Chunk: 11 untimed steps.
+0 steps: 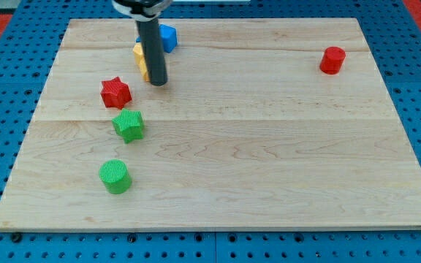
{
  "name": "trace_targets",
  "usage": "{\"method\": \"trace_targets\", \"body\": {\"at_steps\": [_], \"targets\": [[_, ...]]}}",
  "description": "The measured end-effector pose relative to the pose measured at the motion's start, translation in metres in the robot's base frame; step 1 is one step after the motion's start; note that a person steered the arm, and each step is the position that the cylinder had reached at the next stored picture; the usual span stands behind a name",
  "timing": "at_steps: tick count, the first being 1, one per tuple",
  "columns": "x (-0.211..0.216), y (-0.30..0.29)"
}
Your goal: Push the blue cube into yellow hexagon
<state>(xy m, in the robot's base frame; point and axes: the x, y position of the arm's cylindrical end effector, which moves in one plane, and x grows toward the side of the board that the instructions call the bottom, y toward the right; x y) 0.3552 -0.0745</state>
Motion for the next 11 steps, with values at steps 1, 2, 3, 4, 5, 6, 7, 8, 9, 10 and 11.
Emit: {"method": "trace_targets", "body": {"at_steps": [1, 2, 3, 4, 5, 6, 7, 8, 9, 10, 11], "targets": [[-0.025, 0.015], [-0.073, 0.029], [-0.137, 0.030], [-0.136, -0.004], [-0.117, -0.012], [-0.088, -0.010], [-0.057, -0.010], [-0.045, -0.010], [-0.064, -0.028], [-0.032, -0.018], [0.023, 0.006]]}}
